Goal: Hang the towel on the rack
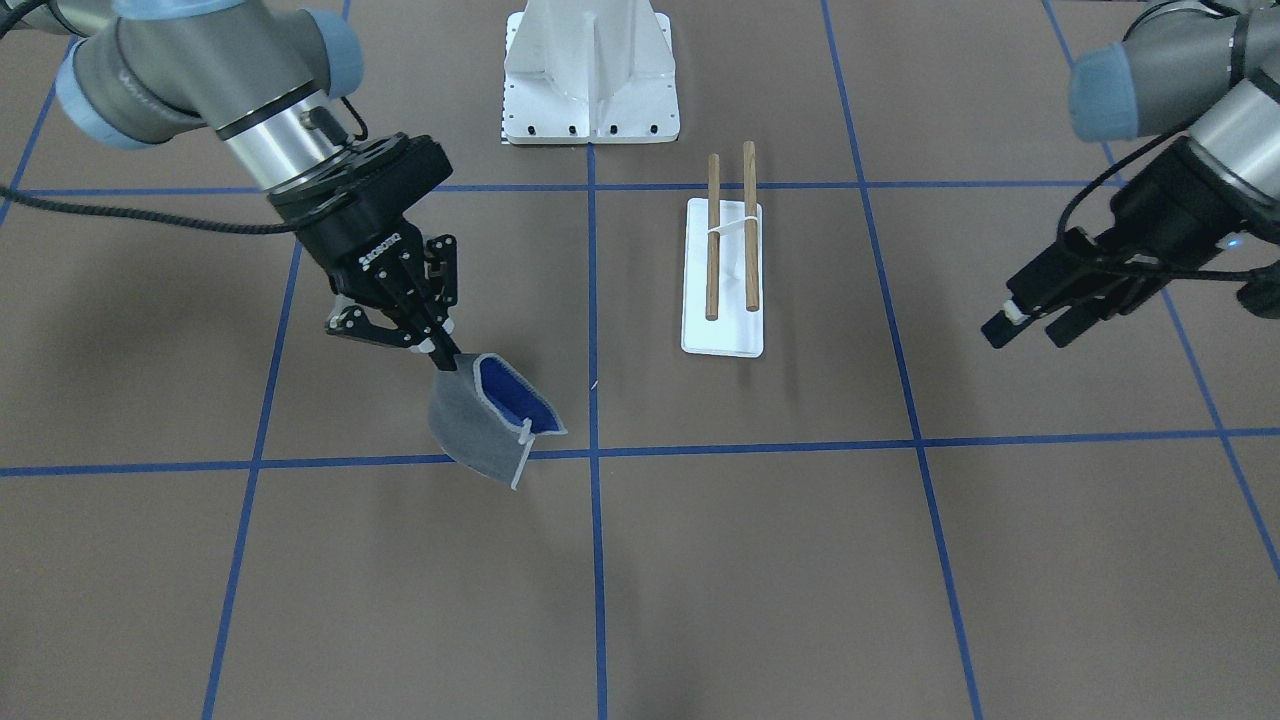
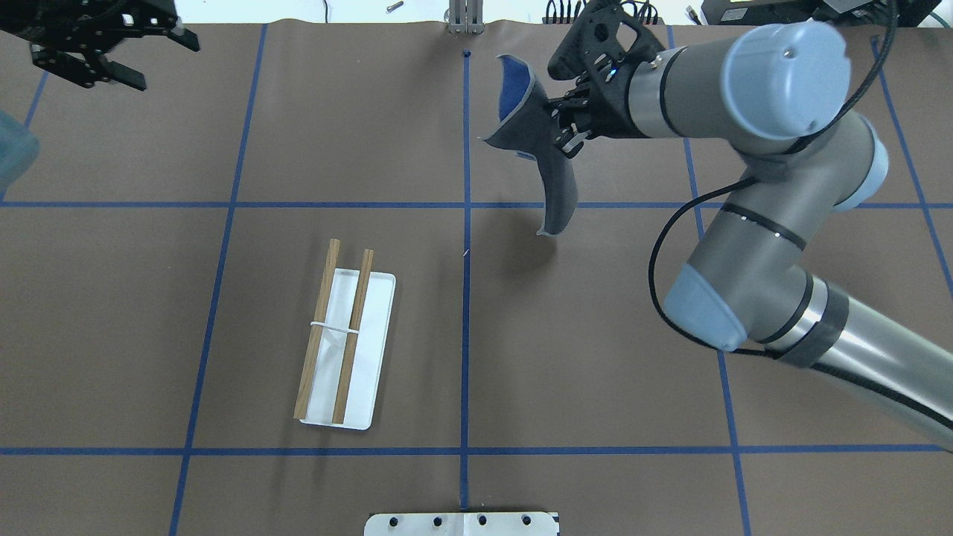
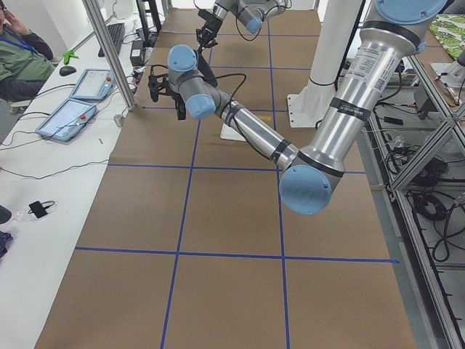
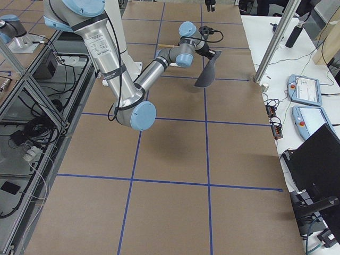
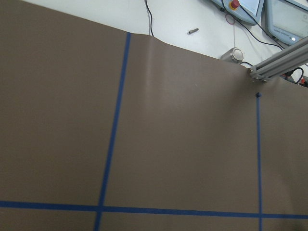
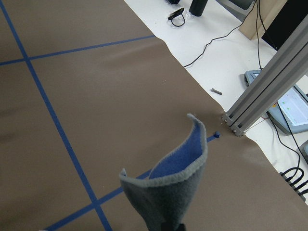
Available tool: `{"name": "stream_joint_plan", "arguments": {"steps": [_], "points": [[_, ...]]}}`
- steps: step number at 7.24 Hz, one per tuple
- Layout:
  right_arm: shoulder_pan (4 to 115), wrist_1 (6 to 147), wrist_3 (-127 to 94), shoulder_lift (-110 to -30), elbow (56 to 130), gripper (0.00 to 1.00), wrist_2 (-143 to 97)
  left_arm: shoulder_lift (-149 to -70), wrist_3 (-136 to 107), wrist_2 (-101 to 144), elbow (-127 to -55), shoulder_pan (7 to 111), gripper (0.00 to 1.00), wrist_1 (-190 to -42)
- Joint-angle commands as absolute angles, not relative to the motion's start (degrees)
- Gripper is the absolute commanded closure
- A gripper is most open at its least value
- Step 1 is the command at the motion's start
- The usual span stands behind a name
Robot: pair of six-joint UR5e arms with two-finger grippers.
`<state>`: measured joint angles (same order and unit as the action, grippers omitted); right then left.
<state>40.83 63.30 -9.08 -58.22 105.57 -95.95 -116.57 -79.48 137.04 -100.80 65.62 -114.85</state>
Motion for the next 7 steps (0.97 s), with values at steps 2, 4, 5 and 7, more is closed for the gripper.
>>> {"name": "stream_joint_plan", "arguments": {"steps": [2,4,5,7], "points": [[30.1,67.1,-9.1,-55.6,108.4,1.0,-79.4,-125.0,-100.4,136.7,-99.9,56.2,0.02,-114.8],[25.6,69.8,-9.1,-52.6,108.3,1.0,-71.8,-127.1,-105.0,132.1,-99.8,51.4,0.02,-115.1],[24.6,71.3,-9.1,-50.8,108.2,1.0,-71.0,-128.0,-106.3,131.3,-99.9,49.8,0.02,-115.1],[23.6,71.3,-9.1,-50.7,108.1,1.0,-69.6,-128.9,-108.4,131.2,-99.8,49.0,0.02,-115.1]]}}
